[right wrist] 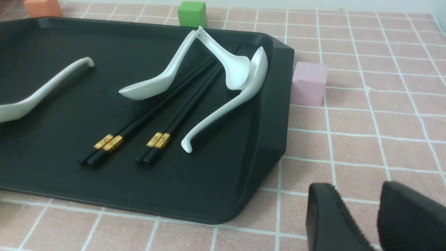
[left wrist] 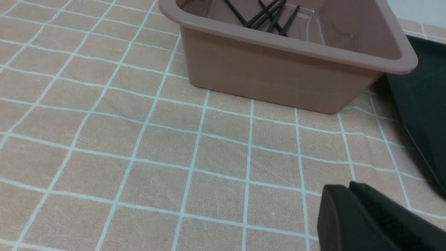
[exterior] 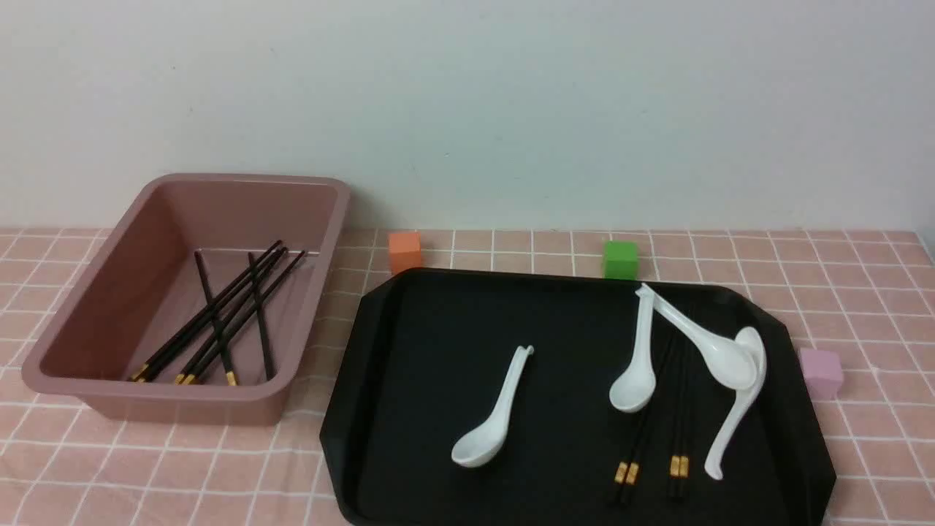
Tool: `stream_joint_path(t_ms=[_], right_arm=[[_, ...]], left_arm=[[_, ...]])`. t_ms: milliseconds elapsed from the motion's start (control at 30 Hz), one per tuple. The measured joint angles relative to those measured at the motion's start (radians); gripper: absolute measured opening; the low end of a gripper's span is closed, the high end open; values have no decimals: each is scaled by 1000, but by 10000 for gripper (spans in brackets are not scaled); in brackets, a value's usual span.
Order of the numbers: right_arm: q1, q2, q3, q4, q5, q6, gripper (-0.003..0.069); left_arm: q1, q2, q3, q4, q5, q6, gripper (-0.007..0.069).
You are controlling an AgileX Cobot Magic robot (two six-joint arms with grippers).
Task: On pink tablecloth take chopsticks from black tray and put them in box.
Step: 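Move the gripper over the chopsticks on the black tray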
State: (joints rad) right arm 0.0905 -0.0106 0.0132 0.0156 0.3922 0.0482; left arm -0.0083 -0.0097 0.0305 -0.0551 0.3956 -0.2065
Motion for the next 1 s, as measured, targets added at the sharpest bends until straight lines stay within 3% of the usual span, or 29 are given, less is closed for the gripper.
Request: stream_joint_path(t_ms=[633, 833, 933, 1000], right_arm=[[0, 0, 0, -9, 0, -4, 240], [0, 0, 1, -131, -4, -13, 240], [0, 0, 7, -103, -46, 46, 240], [0, 0, 13, -22, -119, 133, 240]], left_arm=[[0, 0, 0, 0, 0, 0, 36], [0, 0, 0, 0, 0, 0, 36], [0, 0, 0, 0, 0, 0, 36], [0, 0, 0, 0, 0, 0, 36]])
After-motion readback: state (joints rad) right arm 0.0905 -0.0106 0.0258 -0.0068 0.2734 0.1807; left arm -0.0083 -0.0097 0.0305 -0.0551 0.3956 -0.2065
